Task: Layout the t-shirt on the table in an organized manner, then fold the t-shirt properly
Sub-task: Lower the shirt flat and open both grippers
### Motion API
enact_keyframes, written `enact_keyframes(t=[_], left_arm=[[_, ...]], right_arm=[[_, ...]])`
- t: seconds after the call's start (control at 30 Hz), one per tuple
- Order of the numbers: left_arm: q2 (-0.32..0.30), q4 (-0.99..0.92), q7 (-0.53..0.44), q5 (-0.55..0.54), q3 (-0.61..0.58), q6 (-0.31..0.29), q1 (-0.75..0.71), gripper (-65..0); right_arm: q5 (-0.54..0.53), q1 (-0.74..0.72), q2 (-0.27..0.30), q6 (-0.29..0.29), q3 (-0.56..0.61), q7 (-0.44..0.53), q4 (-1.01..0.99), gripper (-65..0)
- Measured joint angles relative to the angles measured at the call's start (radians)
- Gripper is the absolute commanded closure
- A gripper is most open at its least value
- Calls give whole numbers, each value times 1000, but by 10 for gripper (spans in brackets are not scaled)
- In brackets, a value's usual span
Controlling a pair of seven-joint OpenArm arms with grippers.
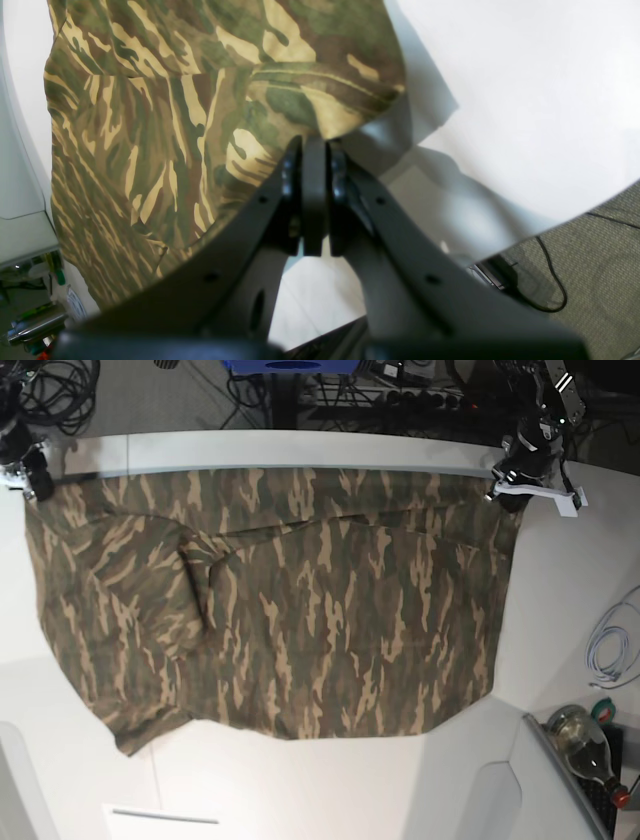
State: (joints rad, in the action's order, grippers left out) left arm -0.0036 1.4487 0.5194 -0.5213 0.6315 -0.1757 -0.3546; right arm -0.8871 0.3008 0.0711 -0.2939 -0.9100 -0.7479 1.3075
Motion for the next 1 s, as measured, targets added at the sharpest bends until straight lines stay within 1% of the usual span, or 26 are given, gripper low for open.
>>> enact_keyframes(t=[0.4, 0.53, 0.57, 0.7, 0.97, 1.0], left_arm=[[0, -1, 0, 0, 0, 0, -10, 0], [0, -3, 0, 0, 0, 0, -14, 0], [0, -3, 0, 5, 1, 0, -14, 0], [2, -3, 0, 97, 0, -1, -11, 0], [4, -3, 0, 103, 3, -4, -11, 0], [4, -3, 0, 103, 3, -4, -11, 0]], right_arm=[[-3, 18, 0, 0, 0, 0, 8, -5], [2, 50, -20, 0, -2, -2, 58, -5], [0, 52, -25, 0, -3, 1, 64, -5], [0, 51, -27, 0, -3, 0, 65, -5], [0, 58, -28, 2, -3, 0, 65, -18], [0, 61, -34, 2, -3, 5, 65, -32]])
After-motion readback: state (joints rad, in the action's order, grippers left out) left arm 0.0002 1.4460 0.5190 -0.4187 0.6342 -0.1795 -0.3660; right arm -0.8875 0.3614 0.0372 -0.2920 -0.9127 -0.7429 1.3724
